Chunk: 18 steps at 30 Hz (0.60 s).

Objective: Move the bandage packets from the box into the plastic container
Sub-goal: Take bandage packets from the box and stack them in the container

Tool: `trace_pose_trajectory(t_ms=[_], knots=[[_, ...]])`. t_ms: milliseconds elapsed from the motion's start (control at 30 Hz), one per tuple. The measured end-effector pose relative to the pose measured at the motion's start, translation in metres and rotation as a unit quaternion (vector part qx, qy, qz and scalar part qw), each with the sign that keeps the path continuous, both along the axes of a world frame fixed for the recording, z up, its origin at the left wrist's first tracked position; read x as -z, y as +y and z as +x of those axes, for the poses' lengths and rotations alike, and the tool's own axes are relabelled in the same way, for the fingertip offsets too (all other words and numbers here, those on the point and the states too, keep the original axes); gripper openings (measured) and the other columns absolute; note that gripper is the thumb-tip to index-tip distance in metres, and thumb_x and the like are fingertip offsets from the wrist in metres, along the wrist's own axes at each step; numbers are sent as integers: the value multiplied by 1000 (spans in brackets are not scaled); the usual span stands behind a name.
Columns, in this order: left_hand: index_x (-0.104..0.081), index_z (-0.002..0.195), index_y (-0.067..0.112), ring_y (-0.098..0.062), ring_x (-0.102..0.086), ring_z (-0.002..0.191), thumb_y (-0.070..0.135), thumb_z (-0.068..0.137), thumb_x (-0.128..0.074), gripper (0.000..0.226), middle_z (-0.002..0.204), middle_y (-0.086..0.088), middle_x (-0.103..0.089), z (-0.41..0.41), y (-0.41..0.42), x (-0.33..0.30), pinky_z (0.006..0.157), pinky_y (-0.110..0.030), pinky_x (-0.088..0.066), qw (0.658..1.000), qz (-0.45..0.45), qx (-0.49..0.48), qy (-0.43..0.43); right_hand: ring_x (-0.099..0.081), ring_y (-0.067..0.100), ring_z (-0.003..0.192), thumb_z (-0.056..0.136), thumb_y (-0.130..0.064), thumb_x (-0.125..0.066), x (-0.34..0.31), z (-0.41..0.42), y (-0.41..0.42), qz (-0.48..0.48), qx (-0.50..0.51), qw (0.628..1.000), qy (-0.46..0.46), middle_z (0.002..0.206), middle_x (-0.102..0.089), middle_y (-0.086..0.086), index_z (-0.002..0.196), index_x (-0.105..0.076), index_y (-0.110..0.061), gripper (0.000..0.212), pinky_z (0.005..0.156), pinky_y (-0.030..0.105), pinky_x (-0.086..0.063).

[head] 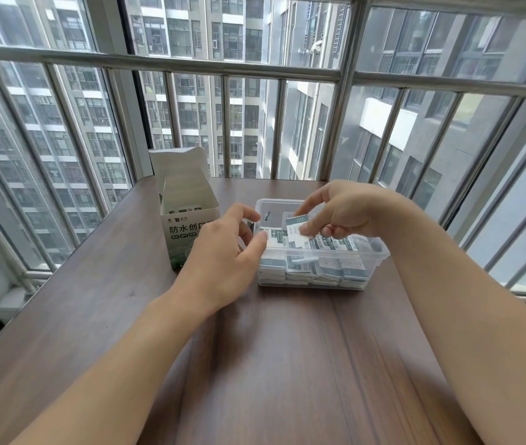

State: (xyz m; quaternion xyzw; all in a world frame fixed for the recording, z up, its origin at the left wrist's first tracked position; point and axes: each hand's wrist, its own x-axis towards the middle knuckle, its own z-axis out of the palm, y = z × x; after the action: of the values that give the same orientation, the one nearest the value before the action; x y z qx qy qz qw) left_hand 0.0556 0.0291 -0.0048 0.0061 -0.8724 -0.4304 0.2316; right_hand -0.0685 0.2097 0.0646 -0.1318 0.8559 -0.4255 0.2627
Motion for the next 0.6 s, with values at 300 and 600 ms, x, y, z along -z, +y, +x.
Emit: trace_pose_trajectory(t_ms=[300, 600], knots=[[-60, 112, 25, -17, -64, 59, 27, 98, -60, 14, 80, 6, -62, 1, 1, -1, 55, -36, -54, 1000, -5, -1, 8, -54, 7, 42, 81, -2, -82, 0, 2, -3, 54, -17, 998, 32, 75, -77, 14, 111, -69, -2, 32, 41, 16, -44], [-60, 112, 26, -17, -65, 59, 28, 98, -60, 14, 80, 6, -63, 1, 1, -1, 58, -37, -55, 1000, -7, -2, 14, -58, 8, 46, 74, -14, -90, 0, 8, -6, 134, -42, 986, 95, 67, -75, 3, 104, -75, -10, 34, 46, 20, -45]])
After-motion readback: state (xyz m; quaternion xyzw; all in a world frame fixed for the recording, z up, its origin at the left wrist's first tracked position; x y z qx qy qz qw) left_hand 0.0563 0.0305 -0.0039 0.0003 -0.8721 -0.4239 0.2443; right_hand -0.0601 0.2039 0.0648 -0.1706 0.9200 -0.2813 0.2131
